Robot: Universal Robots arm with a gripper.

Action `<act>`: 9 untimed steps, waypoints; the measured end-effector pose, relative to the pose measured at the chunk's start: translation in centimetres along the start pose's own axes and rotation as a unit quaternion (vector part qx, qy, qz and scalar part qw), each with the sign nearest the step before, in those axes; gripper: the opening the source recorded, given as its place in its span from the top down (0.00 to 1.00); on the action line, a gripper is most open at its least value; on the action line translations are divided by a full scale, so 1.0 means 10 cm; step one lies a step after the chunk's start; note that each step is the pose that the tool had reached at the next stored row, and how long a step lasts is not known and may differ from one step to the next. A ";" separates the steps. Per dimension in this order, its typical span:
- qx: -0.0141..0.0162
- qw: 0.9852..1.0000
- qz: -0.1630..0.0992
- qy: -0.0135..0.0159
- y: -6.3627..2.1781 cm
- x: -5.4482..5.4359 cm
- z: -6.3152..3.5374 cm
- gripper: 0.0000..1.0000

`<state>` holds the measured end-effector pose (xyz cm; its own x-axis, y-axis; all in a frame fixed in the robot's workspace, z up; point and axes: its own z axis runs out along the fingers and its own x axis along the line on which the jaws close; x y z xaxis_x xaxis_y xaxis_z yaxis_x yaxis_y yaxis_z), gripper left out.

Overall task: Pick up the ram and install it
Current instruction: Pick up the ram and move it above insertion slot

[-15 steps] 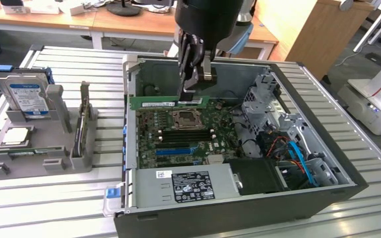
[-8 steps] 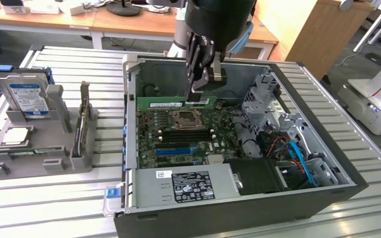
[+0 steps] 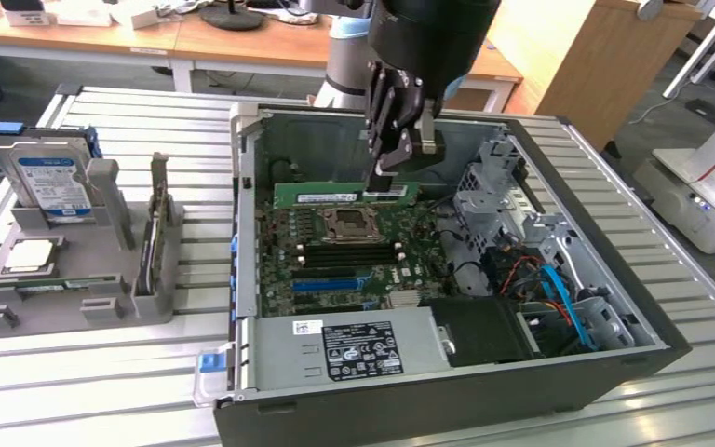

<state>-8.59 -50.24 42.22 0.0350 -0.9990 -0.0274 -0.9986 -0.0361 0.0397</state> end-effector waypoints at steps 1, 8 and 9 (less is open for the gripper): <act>0.000 1.000 0.000 0.000 -0.019 0.00 -0.001 0.88; 0.000 1.000 0.000 0.000 -0.137 0.02 -0.006 0.88; 0.000 1.000 0.000 0.000 -0.156 0.02 -0.007 0.88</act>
<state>-7.03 -50.36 42.22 0.0350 -0.9990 -0.0273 -0.9986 -0.0361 0.0397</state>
